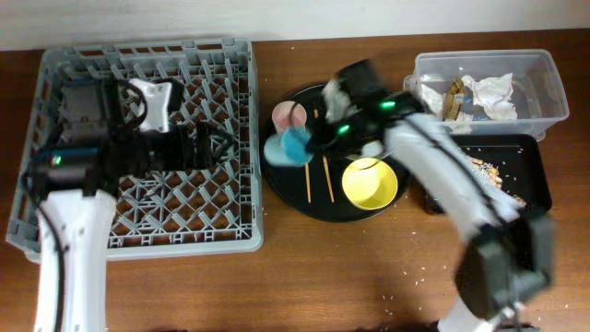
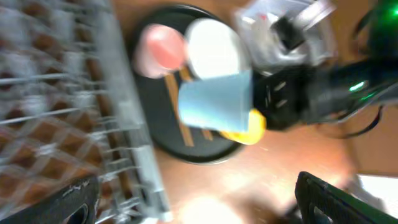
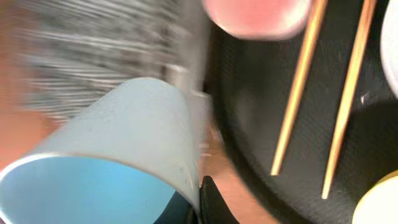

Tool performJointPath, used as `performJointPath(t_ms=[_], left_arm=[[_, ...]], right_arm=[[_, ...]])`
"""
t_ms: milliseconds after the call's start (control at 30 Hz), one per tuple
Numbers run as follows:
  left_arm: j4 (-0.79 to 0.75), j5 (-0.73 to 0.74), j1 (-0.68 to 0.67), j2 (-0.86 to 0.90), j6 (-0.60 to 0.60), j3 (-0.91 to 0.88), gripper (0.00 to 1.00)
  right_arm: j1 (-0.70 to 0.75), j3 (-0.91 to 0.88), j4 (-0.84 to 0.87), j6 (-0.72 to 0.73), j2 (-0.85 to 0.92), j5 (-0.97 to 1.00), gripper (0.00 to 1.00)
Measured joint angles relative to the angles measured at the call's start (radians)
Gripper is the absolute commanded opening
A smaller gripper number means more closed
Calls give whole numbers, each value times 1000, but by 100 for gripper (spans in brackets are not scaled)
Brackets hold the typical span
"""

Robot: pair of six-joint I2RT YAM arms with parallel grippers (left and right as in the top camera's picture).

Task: Sort waste into correct bins and load items into the dishwasher rack
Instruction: 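Grasp the blue cup with the right gripper and lift it, then hand the blue cup from the right gripper to the left gripper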

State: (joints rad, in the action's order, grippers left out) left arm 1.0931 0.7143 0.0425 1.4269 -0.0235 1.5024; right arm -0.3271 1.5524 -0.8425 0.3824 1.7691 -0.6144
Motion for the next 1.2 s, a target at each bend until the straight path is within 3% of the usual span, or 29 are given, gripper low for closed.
performJointPath(t_ms=[167, 300, 400, 733, 867, 1133, 1167, 1200], left_arm=[[-1, 356, 0, 176, 92, 1, 99], [-1, 636, 0, 282, 174, 1, 99], [0, 748, 0, 331, 207, 1, 99], [1, 842, -47, 335, 227, 1, 95], [1, 843, -49, 335, 233, 1, 80], [2, 834, -47, 335, 242, 1, 61], [2, 835, -47, 335, 244, 1, 61], [3, 835, -47, 335, 241, 1, 61]], right_arm=[[99, 8, 45, -51, -130, -264, 4], [99, 6, 97, -74, -96, -425, 4], [99, 3, 115, -80, -72, -499, 4], [14, 2, 234, -73, -39, -528, 4], [-30, 2, 325, -30, 26, -528, 4], [-41, 2, 352, 10, 45, -554, 4], [-41, 2, 354, 11, 45, -554, 6], [-41, 2, 354, 10, 45, -555, 16]])
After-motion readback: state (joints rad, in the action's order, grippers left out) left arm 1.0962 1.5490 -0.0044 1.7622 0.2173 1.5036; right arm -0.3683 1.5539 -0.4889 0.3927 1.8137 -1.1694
